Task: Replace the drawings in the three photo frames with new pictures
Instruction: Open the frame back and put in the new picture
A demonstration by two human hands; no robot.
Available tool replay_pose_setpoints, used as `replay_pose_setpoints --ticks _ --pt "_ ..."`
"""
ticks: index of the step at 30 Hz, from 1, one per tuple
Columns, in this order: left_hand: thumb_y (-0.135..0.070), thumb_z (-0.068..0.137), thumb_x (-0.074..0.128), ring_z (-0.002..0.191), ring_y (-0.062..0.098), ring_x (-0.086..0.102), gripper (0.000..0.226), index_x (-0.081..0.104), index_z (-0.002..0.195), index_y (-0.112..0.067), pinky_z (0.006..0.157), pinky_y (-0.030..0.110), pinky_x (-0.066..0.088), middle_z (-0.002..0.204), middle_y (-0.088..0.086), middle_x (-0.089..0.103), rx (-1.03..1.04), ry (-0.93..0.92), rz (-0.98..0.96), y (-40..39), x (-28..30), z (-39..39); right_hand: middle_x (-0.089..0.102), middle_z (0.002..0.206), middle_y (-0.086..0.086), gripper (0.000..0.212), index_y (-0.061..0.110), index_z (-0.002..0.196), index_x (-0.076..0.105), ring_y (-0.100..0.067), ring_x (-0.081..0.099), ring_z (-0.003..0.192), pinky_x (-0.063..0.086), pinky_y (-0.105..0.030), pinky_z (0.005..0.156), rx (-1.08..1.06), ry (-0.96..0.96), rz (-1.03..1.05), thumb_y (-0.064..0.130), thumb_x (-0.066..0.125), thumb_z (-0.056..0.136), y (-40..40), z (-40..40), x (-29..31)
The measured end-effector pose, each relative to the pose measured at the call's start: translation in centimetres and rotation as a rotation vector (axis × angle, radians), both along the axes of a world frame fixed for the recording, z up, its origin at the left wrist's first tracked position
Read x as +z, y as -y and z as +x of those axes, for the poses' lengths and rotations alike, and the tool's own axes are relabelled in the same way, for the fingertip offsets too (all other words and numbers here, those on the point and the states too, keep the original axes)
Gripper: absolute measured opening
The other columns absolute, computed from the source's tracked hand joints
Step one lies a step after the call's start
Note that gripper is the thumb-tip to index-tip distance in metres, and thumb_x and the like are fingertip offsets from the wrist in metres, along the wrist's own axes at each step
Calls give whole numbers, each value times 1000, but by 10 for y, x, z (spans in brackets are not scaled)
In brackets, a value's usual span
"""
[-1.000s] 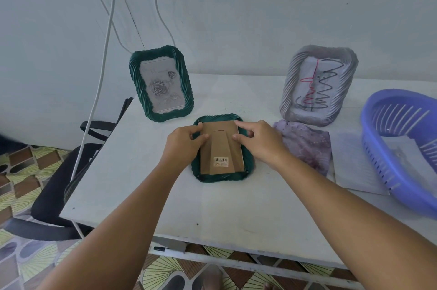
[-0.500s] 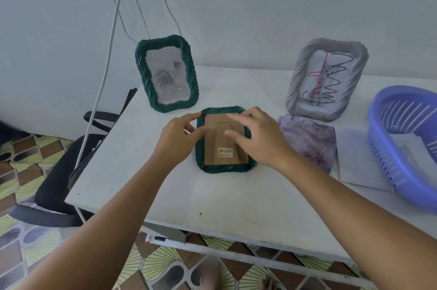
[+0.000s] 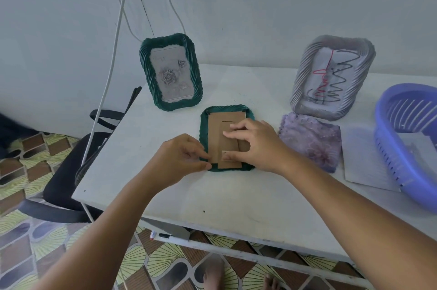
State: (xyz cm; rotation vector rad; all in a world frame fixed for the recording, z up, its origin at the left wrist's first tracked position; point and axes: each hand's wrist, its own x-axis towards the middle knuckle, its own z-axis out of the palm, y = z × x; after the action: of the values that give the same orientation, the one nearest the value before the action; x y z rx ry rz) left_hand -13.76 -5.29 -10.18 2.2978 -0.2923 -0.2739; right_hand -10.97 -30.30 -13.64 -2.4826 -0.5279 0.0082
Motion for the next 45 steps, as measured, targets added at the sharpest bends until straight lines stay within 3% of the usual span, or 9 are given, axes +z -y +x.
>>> replay_pose_setpoints --ticks 8,22,27,31,35,37,39,42,45 --pt "-30 72 92 90 4 65 16 79 79 -37 81 21 53 96 -15 69 7 56 32 2 -1 -1 51 142 16 86 39 136 62 1 40 132 21 -52 120 13 -16 -1 90 47 68 0 1 2" --pt "-26 91 73 77 7 61 8 77 98 -24 70 32 54 86 -12 67 -63 439 218 13 -15 -26 53 139 17 82 39 136 62 1 41 133 20 -53 121 25 -22 6 87 52 70 1 2 1" --pt "-25 92 72 79 9 60 5 75 96 -24 70 29 52 85 -13 66 5 446 210 17 -20 -27 52 141 16 72 39 137 61 0 40 134 20 -53 121 19 -23 -5 78 60 76 1 1 2" --pt "-20 91 73 75 8 60 2 73 90 -22 68 30 52 81 -11 65 26 420 210 19 -20 -23 52 141 16 81 39 137 60 -1 40 134 20 -52 121 24 -29 -9 86 51 72 1 1 3" --pt "-26 92 73 80 3 62 2 75 91 -26 71 17 50 85 -14 66 33 340 167 15 -15 -16 51 144 16 80 38 138 60 -1 39 135 21 -49 120 22 -23 -18 84 52 73 1 1 2" --pt "-33 93 70 84 2 61 8 74 99 -29 71 11 45 90 -14 66 52 296 152 15 -12 -9 50 145 15 83 38 139 59 -2 40 136 21 -49 120 30 -33 -15 86 49 72 2 1 3" --pt "-38 94 69 85 4 60 23 72 115 -31 77 18 48 95 -11 66 48 281 174 17 -11 3 49 147 14 86 37 140 58 -4 40 138 18 -51 121 44 -45 -27 88 49 71 2 1 5" --pt "-46 92 69 86 4 57 39 66 129 -37 84 26 49 97 -10 62 20 223 187 24 -5 26 43 155 16 76 36 144 54 -3 35 142 5 -48 125 50 -91 -31 73 65 79 6 0 15" --pt "-53 87 72 87 6 54 47 62 132 -45 79 26 46 96 -10 54 -37 155 245 28 -3 40 40 158 18 71 34 145 54 -1 33 144 0 -43 124 48 -143 -1 64 71 82 12 -1 22"
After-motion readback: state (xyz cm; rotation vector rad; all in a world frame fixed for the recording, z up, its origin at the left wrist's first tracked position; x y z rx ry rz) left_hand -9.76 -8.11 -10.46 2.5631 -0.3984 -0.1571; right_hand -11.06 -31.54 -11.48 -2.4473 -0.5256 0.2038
